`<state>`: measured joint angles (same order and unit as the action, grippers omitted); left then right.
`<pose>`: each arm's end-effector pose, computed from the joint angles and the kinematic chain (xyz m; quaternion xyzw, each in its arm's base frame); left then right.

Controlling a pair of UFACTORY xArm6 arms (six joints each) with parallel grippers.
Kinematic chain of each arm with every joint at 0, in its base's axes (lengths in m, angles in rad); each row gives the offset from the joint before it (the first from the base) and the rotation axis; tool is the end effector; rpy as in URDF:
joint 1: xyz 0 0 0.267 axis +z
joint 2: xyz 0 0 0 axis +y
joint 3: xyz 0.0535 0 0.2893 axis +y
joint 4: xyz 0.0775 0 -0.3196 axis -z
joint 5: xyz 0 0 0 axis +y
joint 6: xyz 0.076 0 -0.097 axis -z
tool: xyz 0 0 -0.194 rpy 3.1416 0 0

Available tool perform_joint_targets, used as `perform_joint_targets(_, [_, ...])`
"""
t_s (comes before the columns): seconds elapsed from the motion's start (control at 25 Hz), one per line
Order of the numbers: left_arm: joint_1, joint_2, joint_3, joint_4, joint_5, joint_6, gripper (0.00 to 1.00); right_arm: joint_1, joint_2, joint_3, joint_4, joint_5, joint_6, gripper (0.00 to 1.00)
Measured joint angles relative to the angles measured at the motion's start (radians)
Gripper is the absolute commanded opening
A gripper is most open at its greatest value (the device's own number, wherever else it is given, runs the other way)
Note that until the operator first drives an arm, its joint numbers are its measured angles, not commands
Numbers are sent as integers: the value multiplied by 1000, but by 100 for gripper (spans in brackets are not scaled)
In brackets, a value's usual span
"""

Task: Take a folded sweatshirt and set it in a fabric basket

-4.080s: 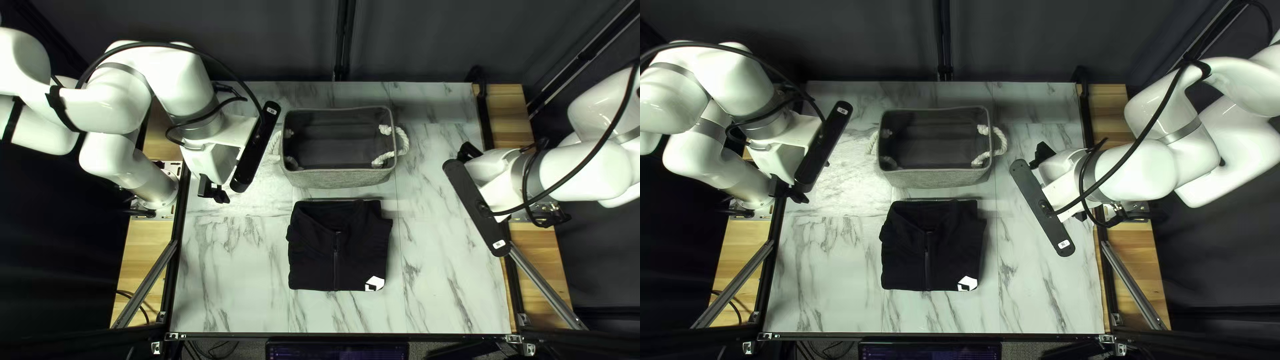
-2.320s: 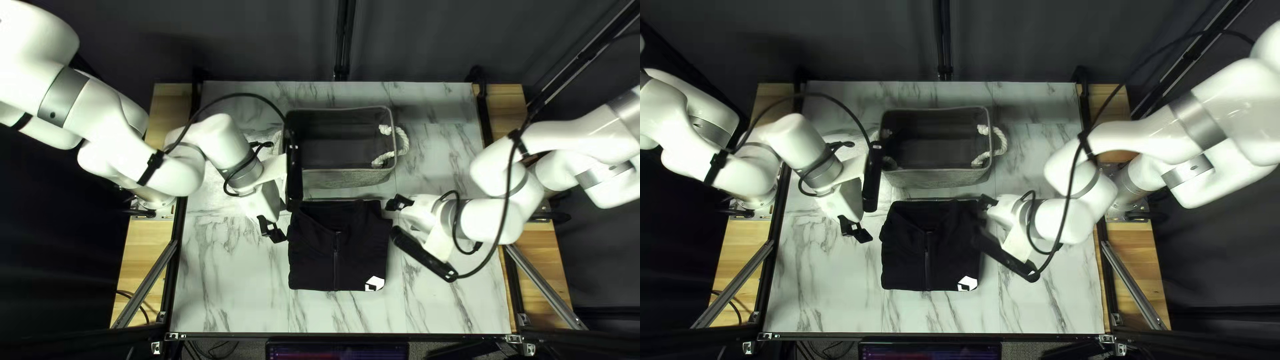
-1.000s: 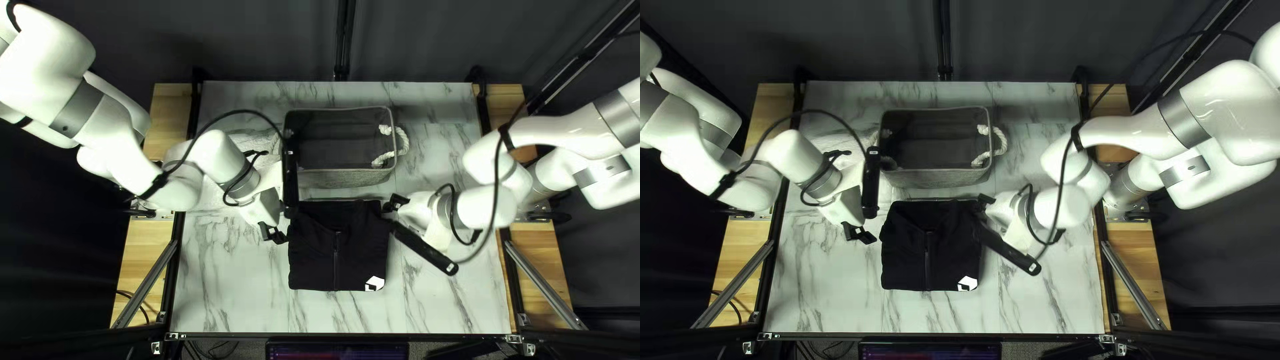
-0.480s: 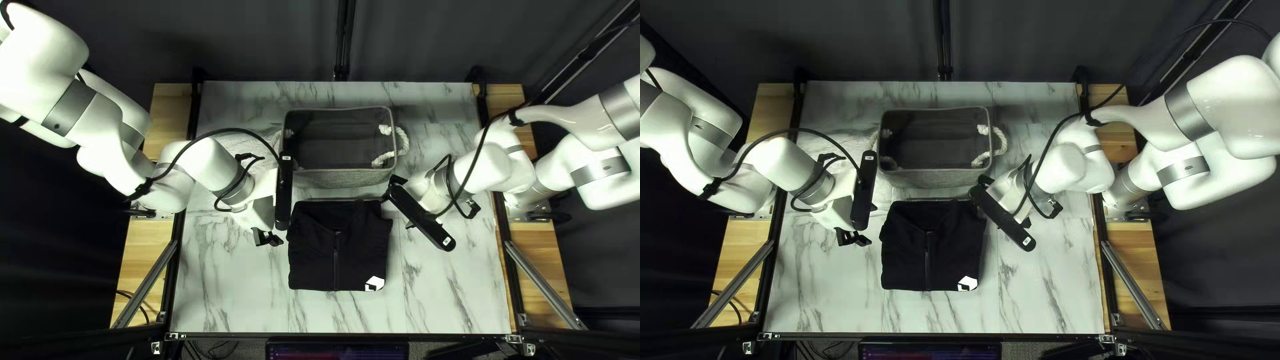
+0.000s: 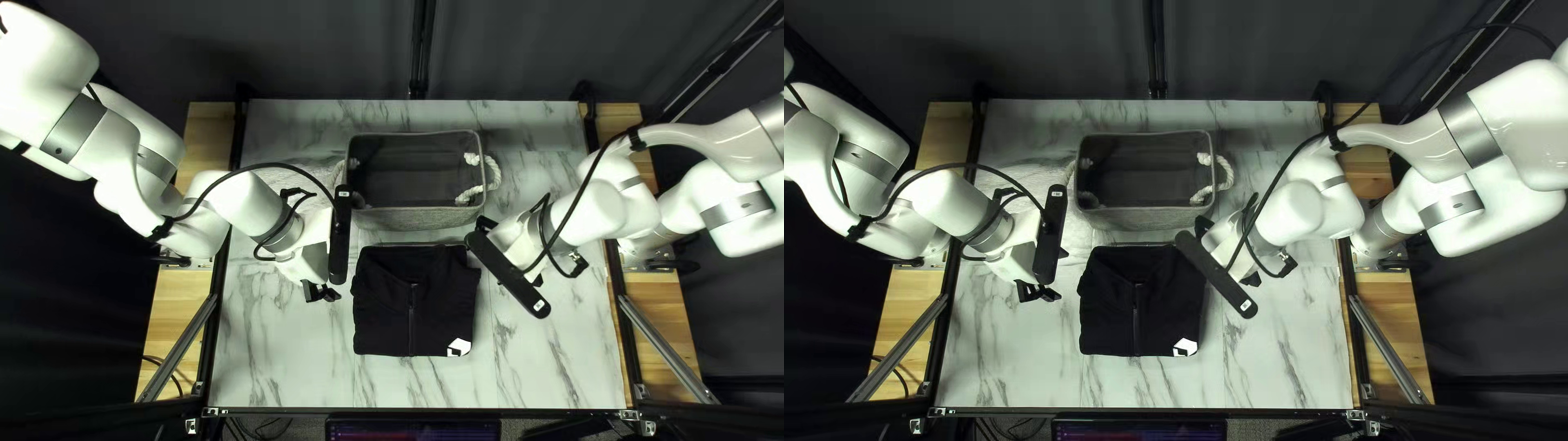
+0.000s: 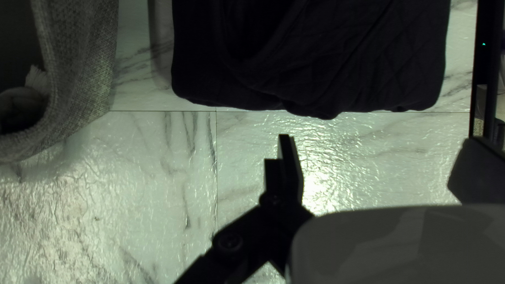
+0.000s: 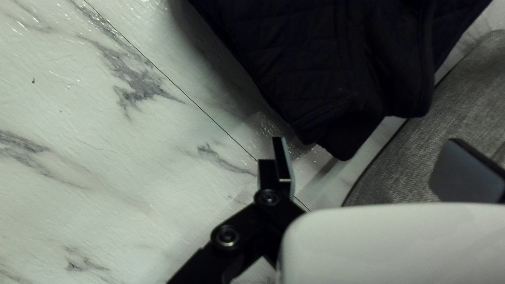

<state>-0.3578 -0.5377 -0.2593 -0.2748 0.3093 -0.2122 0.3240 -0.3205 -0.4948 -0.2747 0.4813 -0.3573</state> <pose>0.3586 -0.1388 0.1539 0.9672 0.0463 0.2093 0.1363 0.3986 0.1146 0.1475 0.8842 0.4292 0.1633 0.0854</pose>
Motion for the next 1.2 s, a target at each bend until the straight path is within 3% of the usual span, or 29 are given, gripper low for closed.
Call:
perform_joint_targets(0.28, [6,-13,9,-68,-2,41,100,39,38,-10,-262,-13,76,100])
perform_joint_targets(0.52, [7,-8,-3,-110,3,83,100,42,33,-9,-228,-43,-30,100])
perform_joint_targets(0.92, [3,-19,2,-131,2,94,100,44,31,-8,-233,-40,-27,100])
perform_joint_targets(1.04, [0,-12,2,-124,-14,57,100,46,43,-6,-317,-38,33,100])
perform_joint_targets(1.2, [-2,24,-2,-43,-52,-73,100,13,100,2,-458,-109,73,100])
